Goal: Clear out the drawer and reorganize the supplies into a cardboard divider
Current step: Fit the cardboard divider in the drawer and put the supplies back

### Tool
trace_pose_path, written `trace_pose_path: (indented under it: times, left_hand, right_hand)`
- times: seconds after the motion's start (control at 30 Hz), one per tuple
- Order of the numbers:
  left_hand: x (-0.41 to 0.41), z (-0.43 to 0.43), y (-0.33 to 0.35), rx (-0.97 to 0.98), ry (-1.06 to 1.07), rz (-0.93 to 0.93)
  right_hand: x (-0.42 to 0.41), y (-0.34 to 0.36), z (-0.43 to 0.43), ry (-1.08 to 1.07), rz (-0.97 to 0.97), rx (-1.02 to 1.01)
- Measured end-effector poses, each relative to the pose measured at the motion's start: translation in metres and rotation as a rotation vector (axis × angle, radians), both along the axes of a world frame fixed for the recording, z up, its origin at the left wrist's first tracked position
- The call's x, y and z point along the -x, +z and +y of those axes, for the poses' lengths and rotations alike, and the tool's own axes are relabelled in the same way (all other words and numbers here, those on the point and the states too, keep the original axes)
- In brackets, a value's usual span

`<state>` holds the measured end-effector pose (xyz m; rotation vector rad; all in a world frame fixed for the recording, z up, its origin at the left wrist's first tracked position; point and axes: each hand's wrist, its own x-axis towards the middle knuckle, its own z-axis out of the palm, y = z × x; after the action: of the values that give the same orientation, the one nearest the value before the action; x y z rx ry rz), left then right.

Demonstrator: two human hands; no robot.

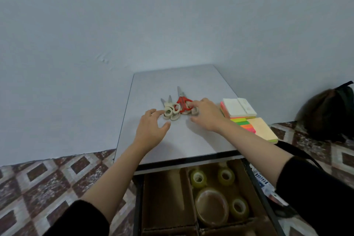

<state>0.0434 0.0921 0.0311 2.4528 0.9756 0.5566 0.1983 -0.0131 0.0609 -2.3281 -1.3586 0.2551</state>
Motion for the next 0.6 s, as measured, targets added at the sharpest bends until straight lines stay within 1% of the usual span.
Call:
trace_pose_path:
  times: [0.1,0.17,0.23,0.37,0.6]
  left_hand:
    - [-0.018,0.015,0.001,0.044,0.048,-0.033]
    - [-0.03,0.021,0.005,0.075,0.087,0.005]
    - [-0.042,0.025,0.008,0.096,0.117,0.035]
    - [-0.059,0.03,0.009,0.115,0.168,0.004]
    - [-0.078,0.04,0.016,0.123,0.238,0.071]
  right_hand:
    - [-0.009,-0.009,0.021,-0.062,0.015,-0.049]
    - [-0.014,-0.011,0.033,-0.093,0.018,-0.056]
    - [-0.016,-0.011,0.043,-0.102,0.013,-0.036]
    - [-0.021,-0.015,0.059,-0.091,-0.008,0.03]
    - [-0.024,-0.022,0.062,-0.09,0.043,-0.064]
